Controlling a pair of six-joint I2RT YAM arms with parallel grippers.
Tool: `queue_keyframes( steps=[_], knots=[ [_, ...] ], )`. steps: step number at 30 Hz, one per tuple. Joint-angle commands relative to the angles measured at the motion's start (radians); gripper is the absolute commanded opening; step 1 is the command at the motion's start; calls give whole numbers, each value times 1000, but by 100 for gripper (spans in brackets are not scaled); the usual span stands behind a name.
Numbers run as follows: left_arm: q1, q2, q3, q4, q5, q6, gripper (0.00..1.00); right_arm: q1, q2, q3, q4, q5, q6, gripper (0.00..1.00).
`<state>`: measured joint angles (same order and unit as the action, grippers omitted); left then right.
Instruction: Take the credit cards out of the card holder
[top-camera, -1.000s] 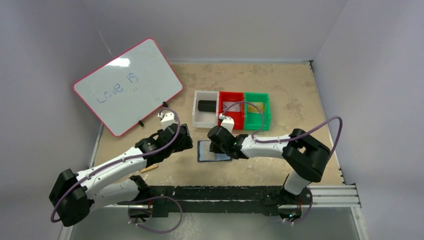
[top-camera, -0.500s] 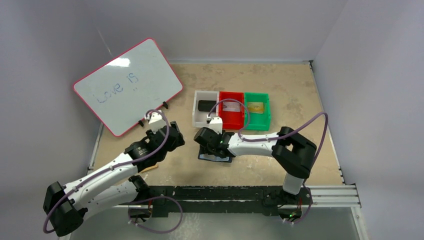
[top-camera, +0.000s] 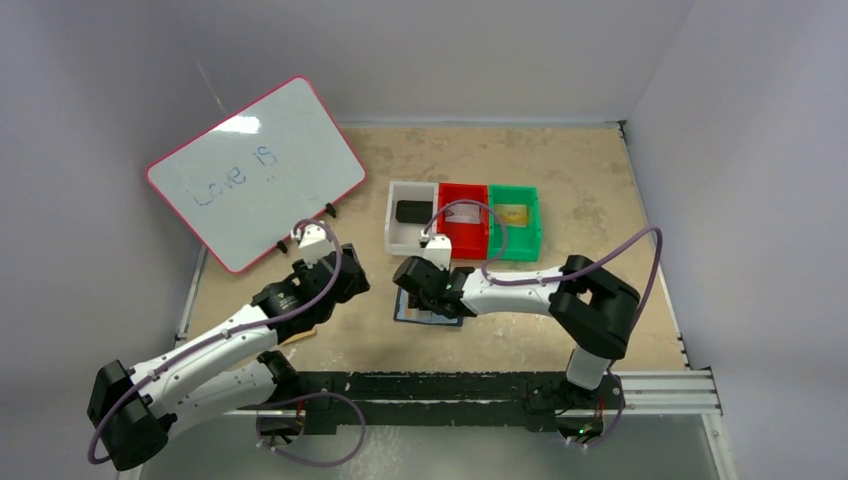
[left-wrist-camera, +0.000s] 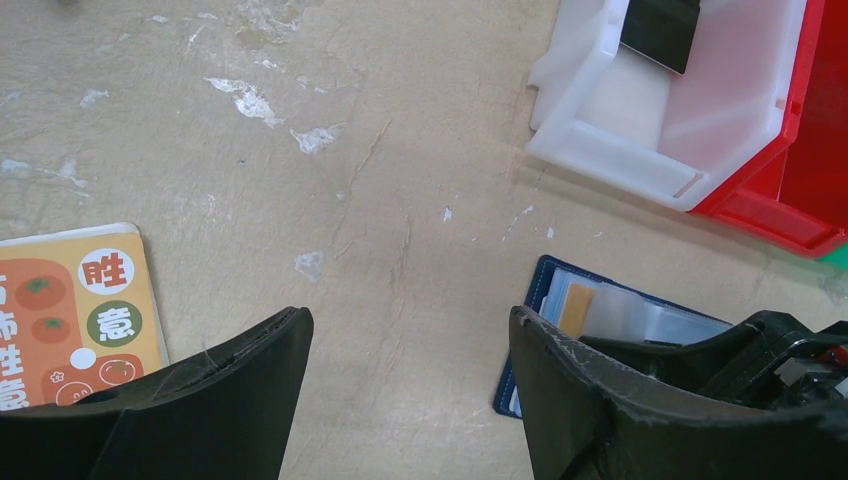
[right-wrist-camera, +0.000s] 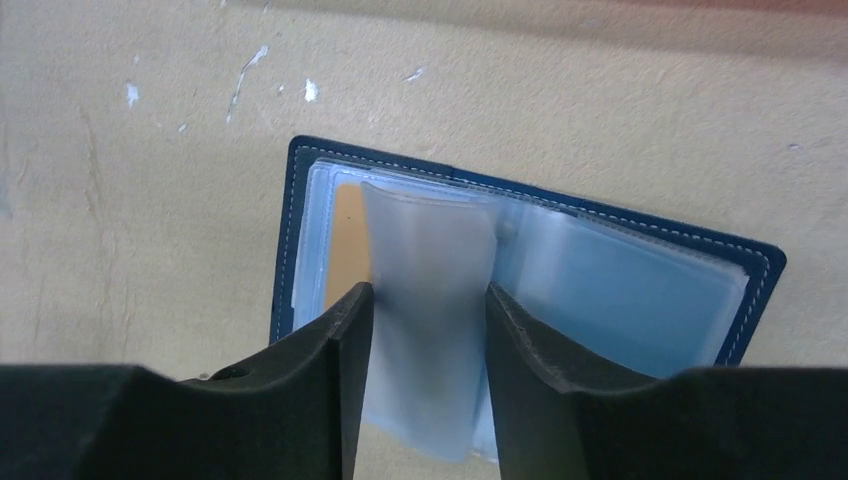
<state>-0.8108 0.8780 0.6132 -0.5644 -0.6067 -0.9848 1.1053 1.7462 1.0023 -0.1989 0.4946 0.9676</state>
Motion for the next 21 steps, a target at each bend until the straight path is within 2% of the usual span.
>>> queue_keyframes(
  steps=[1, 4, 8, 9, 10, 14, 18, 21],
  knots=[
    [6, 5, 12, 15, -16, -4, 72, 1, -25, -60, 38, -48, 13, 42],
    [6, 7, 13, 20, -11, -3, 72, -3, -37, -71, 46, -45, 15, 42],
    [6, 21, 15, 34, 7, 6, 72, -15, -57, -100, 79, -62, 16, 33],
    [6, 27, 13, 43, 17, 10, 72, -23, -64, -111, 95, -71, 14, 27],
    [6, 32, 12, 56, 36, 15, 72, -28, -74, -125, 114, -79, 16, 25],
    [6, 57, 4, 142, 142, 44, 72, -83, -136, -236, 270, -177, 4, 25],
    [6, 98, -12, 297, 313, 54, 72, -161, -215, -390, 505, -326, 8, 26],
    [4, 147, -31, 432, 441, 44, 72, -193, -252, -464, 614, -382, 24, 28]
  ],
)
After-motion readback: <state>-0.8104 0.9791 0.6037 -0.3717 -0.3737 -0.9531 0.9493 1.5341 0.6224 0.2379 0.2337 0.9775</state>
